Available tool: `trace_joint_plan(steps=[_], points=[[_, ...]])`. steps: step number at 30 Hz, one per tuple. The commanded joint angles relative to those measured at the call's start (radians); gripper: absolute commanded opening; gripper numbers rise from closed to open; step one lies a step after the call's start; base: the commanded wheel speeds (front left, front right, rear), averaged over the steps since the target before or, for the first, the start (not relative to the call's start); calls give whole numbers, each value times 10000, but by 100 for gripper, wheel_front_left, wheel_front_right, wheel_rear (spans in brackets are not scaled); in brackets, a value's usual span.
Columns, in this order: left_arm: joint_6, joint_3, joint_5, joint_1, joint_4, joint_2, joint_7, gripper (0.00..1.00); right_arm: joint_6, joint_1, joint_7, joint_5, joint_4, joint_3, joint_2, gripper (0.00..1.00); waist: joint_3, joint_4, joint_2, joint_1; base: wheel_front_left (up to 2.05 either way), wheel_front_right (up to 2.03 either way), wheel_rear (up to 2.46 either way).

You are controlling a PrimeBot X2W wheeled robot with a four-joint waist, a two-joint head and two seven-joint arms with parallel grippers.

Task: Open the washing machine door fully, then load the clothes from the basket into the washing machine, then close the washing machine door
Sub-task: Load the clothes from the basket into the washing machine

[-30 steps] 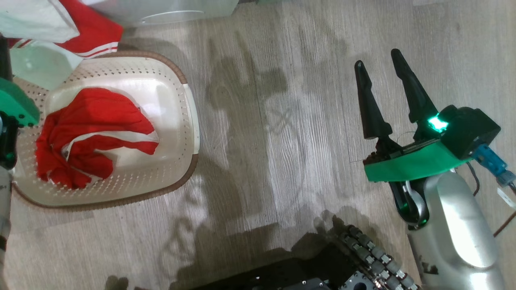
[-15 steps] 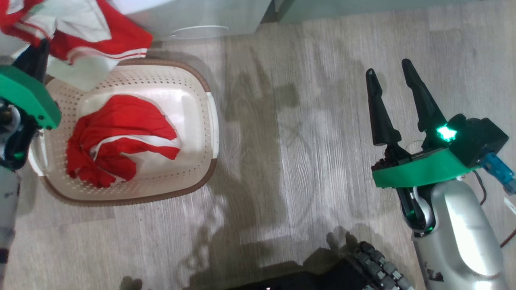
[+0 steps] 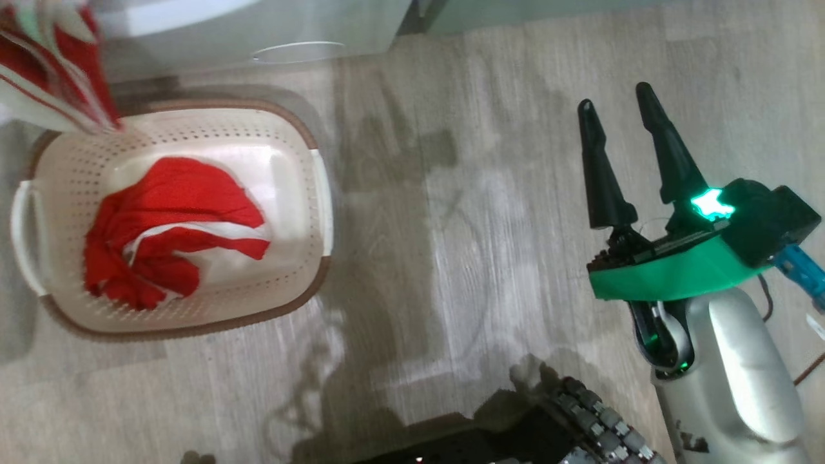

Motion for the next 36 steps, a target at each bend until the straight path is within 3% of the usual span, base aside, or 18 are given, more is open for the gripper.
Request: trace_joint_plan(steps=[1,8,16,22,27,30,36], points=[[142,483,60,-703,-263,672,261,0,0,82,-93,144,-381,260,-16,100,166,-282,-1,0,0,0,0],[420,183,432,-2559,1033,1182,1753,0,0,43,-93,625,-450,509,-16,100,559,-1042,-1,0,0,0,0],[943,24,1391,-4413,2441,1628,1914,0,0,-94,-93,984,-521,916,-16,100,1182,-1854,-1,0,0,0,0],[1102,-36,2079,-5603,2964,1657,588,0,0,-157,-93,1173,-601,1110,-16,100,1622,-2177,-1,0,0,0,0],[1118,-132,2670,-6593,3429,1540,-1283,0,0,-261,-93,1246,-637,1293,-16,100,1820,-2294,-1,0,0,0,0],[1037,-267,2994,-7062,3646,1445,-2495,0,0,-283,-93,1262,-657,1351,-16,100,1901,-2295,-1,0,0,0,0],[1025,-545,3379,-7461,3701,1219,-3786,0,0,-288,-93,1207,-668,1376,-16,100,2009,-2140,-1,0,0,0,0]])
